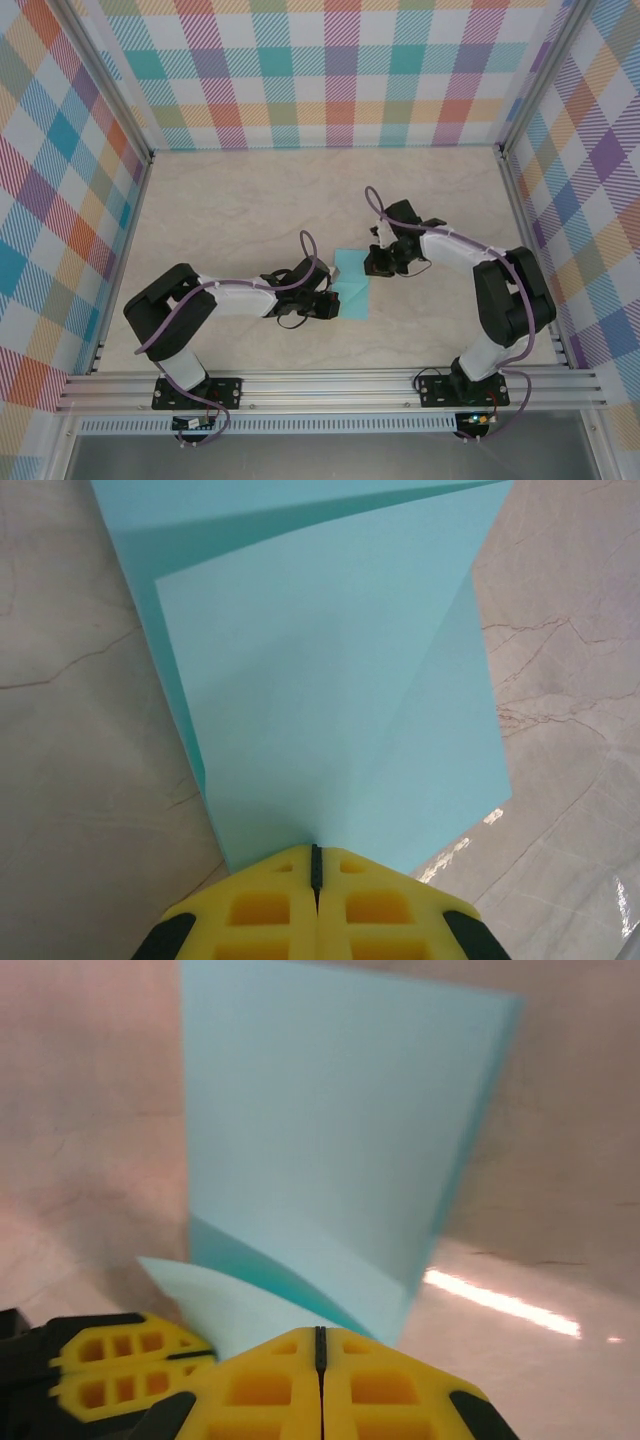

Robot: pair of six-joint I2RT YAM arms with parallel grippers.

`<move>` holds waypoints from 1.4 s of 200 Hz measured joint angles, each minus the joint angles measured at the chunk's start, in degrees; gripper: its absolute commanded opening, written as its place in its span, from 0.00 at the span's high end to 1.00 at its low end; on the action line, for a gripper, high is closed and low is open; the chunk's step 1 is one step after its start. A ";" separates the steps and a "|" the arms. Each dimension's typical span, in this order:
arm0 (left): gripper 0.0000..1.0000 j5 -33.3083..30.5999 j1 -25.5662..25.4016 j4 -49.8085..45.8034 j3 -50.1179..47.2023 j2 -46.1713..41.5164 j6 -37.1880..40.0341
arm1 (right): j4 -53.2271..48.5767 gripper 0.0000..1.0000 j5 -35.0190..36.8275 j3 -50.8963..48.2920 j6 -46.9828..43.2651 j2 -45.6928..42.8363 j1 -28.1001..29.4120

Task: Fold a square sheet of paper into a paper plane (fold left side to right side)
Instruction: Fold the triangle a second time at the center of the table.

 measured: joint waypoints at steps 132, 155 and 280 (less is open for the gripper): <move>0.95 0.00 0.00 -1.62 -0.92 -1.46 0.00 | 0.85 0.95 0.46 1.66 3.67 9.16 4.26; 0.96 0.00 0.00 -1.44 -2.08 -2.45 -0.02 | 0.57 0.95 0.52 1.84 3.67 9.27 4.28; 0.79 -1.57 0.17 -5.90 -5.90 -8.33 -0.87 | 0.17 0.74 0.87 2.29 3.26 9.11 4.33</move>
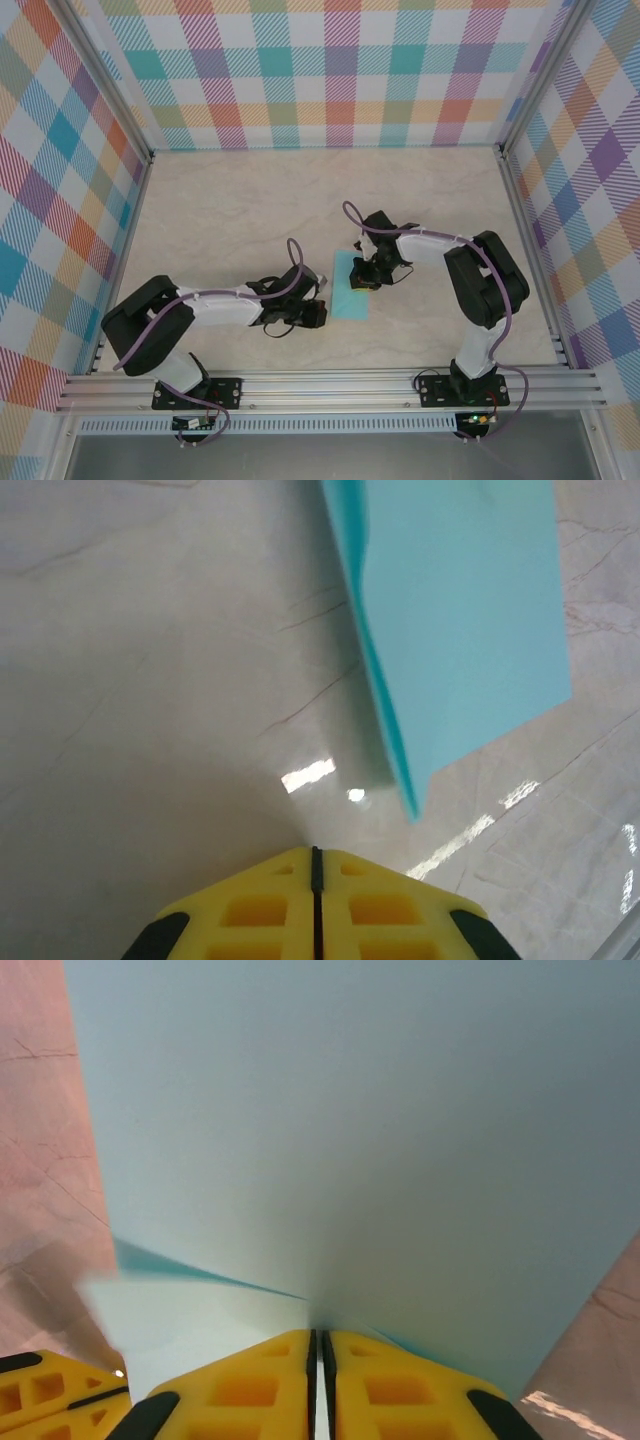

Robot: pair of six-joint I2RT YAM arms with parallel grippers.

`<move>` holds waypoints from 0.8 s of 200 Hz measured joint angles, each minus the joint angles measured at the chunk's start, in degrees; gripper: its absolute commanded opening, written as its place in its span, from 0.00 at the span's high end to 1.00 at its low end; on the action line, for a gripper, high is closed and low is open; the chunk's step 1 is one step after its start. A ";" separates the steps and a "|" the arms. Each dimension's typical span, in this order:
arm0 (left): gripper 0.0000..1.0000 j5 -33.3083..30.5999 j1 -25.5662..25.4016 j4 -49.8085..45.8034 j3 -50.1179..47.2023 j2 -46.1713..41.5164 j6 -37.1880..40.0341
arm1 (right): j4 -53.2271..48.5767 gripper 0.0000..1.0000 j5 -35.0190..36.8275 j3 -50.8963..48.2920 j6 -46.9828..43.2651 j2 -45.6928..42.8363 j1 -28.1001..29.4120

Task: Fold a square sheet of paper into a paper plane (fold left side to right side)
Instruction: Fold the triangle a second time at the center of the table, then turn over the paper at the center of the table.

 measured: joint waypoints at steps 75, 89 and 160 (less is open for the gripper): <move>0.45 4.28 9.22 1.73 1.01 -6.86 -2.95 | -0.74 0.20 9.29 -0.72 -0.83 -20.57 -1.95; 0.44 5.49 9.53 3.32 2.38 -4.68 -3.02 | -0.59 0.13 10.16 -2.84 -0.98 -24.92 -2.32; 0.82 9.86 9.53 9.31 9.14 9.11 -4.13 | 0.94 0.11 4.02 -13.55 0.17 -28.83 -2.34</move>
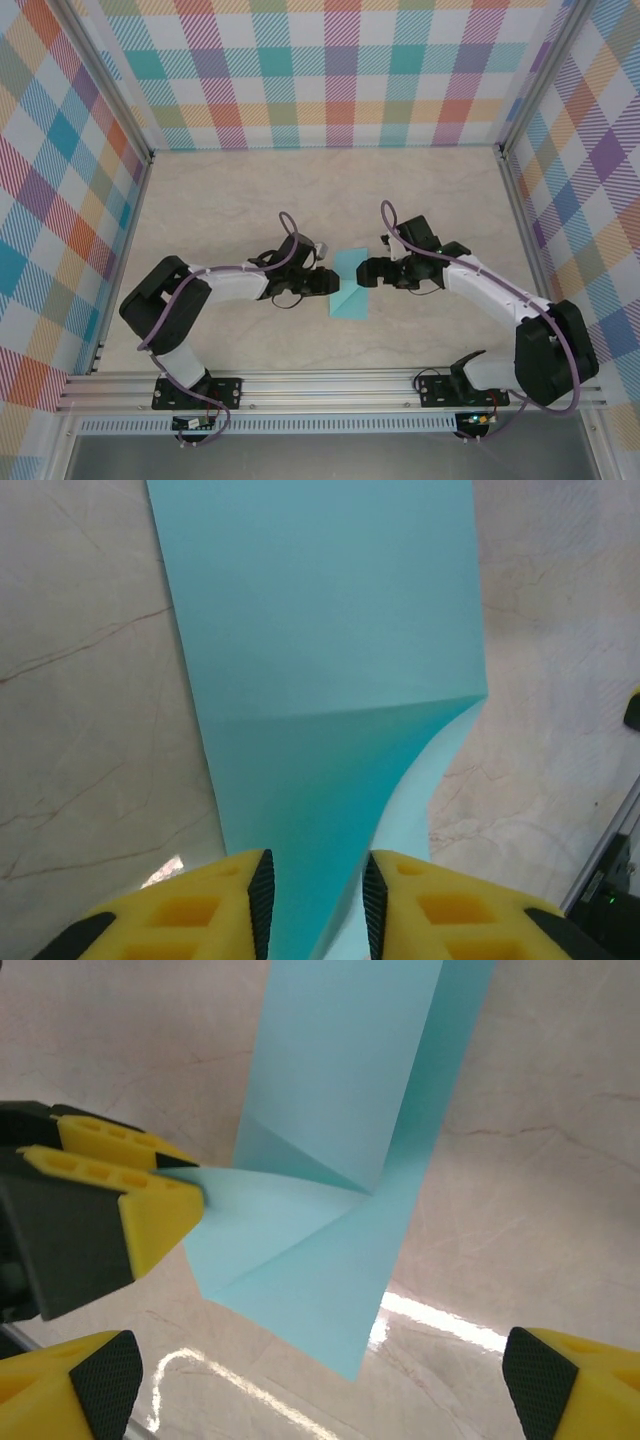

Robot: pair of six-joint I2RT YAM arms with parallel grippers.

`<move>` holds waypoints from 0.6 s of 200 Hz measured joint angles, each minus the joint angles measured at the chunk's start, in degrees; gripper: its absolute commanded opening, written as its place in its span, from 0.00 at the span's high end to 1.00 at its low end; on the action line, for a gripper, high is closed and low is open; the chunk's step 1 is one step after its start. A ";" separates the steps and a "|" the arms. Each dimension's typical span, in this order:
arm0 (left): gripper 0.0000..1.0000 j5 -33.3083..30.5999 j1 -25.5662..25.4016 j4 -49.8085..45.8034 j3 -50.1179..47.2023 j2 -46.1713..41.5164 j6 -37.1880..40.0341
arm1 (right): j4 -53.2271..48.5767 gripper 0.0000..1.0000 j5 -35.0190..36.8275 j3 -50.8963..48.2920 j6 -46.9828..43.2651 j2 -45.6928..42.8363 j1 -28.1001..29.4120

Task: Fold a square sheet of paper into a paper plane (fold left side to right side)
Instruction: Turn over the paper at the center of the table.

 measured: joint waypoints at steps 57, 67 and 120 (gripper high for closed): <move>0.88 -1.49 0.00 0.04 -0.44 0.00 0.11 | 8.50 0.23 -9.60 -0.44 5.60 9.92 0.00; 0.87 -1.84 0.00 0.04 -0.96 -0.15 0.09 | 9.79 0.24 -10.84 -0.44 6.51 11.91 0.00; 0.71 -2.40 0.00 0.07 -1.81 -0.76 0.11 | 15.87 0.51 -15.85 0.31 10.01 19.47 0.42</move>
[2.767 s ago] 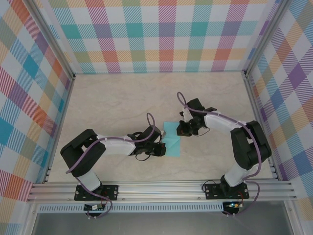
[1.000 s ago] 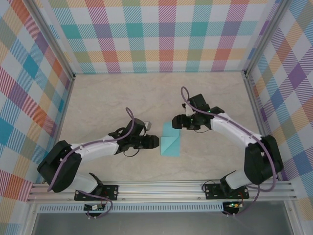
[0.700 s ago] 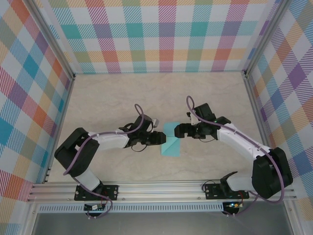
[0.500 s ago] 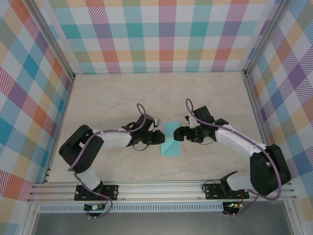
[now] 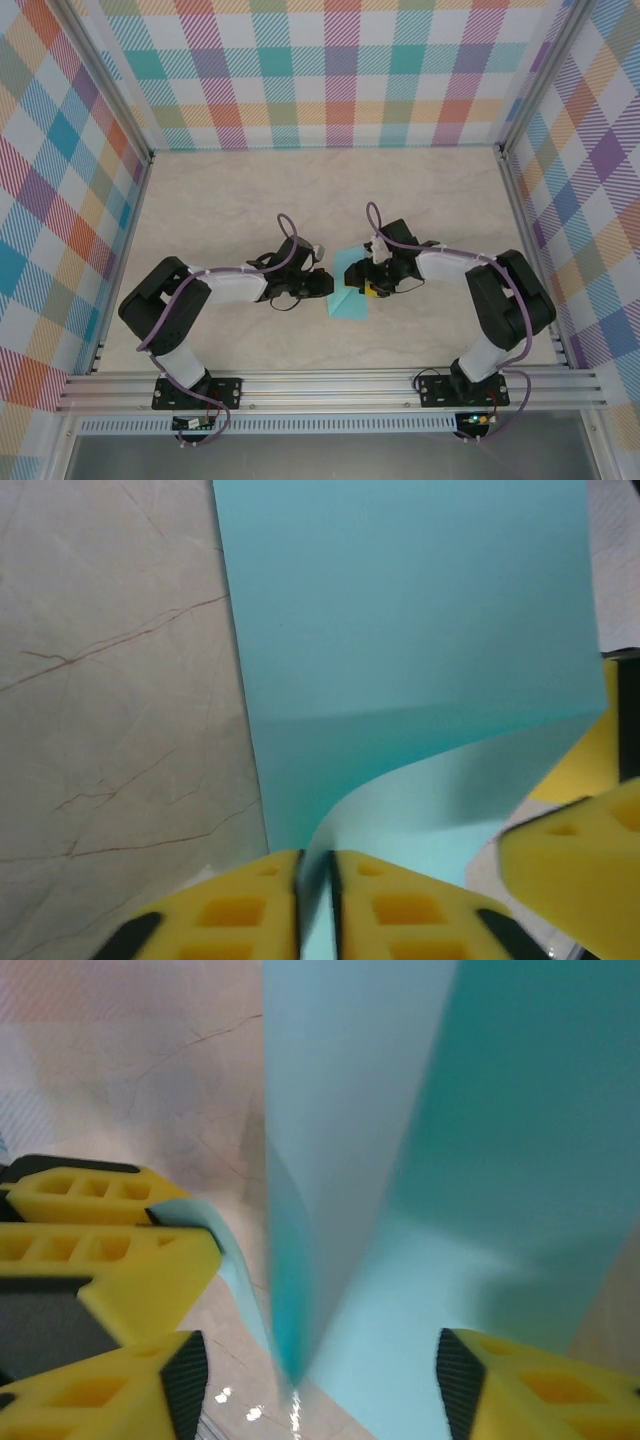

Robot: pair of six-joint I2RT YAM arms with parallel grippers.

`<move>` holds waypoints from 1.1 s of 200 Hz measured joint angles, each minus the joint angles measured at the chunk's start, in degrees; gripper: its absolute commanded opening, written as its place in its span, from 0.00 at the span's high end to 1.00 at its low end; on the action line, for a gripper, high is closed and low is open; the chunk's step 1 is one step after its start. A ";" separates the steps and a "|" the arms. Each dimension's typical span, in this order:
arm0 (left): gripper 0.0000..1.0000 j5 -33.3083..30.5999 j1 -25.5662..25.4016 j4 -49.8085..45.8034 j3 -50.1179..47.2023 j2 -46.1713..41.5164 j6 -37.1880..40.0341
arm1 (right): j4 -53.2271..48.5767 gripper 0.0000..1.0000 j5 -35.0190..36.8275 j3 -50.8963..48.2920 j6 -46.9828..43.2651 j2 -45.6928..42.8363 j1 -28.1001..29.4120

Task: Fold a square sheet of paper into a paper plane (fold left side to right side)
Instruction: Turn over the paper at the center of the table.

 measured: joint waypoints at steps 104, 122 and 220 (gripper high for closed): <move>0.00 -3.54 7.34 3.89 -6.25 -23.85 -6.78 | 7.87 0.94 -9.88 -1.20 0.96 -12.48 -11.65; 0.00 -1.31 10.34 6.73 -6.19 -28.13 -9.66 | 8.61 0.94 -13.62 -0.09 0.44 -18.14 -16.76; 0.00 19.37 8.33 20.96 11.26 -27.47 -15.58 | 9.11 0.92 -28.39 21.90 0.66 -24.13 -15.67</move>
